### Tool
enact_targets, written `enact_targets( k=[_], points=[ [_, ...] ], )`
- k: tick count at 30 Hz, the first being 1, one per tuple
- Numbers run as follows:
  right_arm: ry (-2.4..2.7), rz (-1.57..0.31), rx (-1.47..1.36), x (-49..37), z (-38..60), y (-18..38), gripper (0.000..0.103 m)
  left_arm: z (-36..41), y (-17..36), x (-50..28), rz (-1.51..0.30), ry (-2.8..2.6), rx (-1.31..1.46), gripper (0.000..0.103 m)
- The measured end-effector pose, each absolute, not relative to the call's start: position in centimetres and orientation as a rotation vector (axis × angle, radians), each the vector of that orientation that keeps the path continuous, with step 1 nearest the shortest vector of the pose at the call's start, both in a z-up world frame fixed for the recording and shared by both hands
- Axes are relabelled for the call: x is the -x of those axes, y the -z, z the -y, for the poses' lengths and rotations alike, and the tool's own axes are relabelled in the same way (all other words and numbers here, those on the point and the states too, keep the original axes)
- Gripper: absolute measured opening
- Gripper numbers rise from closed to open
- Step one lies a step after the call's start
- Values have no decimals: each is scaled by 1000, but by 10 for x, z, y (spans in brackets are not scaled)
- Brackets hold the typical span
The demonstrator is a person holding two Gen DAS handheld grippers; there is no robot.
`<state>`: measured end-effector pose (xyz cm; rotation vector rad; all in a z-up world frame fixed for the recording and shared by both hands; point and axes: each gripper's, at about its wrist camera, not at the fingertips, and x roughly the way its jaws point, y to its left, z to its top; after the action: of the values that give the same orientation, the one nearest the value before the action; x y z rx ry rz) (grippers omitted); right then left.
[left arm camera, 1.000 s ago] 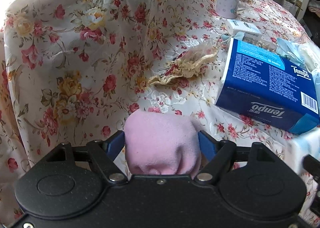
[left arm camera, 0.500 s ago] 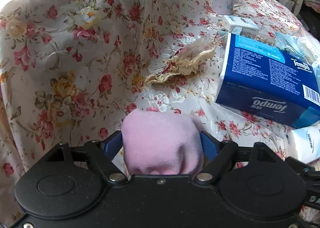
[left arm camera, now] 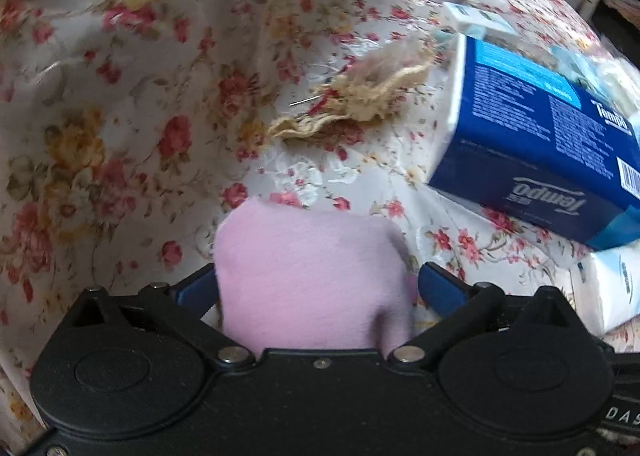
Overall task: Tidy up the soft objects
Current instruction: 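Hold the pink pouch in the left tool while the right tool grasps the white tissue pack, then carry the pink pouch and white tissue pack over the gold tray with both tools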
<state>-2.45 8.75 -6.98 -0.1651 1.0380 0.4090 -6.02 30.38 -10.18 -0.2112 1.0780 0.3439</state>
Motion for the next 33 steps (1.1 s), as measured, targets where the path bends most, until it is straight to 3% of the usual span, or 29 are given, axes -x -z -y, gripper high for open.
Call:
enact_targets(
  k=[5,9,14,33],
  points=[
    [-420,-1060,130,19,-82,65,103,-301,103,57,-1076,-299,190,100],
    [-399,-1064,84,17,-73,56,75,-302,102,56,-1080,-295,203,98],
    [-412,-1070,32,22,-64,47,74,-301,97,52,-1094,-312,206,64],
    [-305,-994,-168,86,-6,-8,74,-253,30,61,-1111,-240,164,62]
  ],
)
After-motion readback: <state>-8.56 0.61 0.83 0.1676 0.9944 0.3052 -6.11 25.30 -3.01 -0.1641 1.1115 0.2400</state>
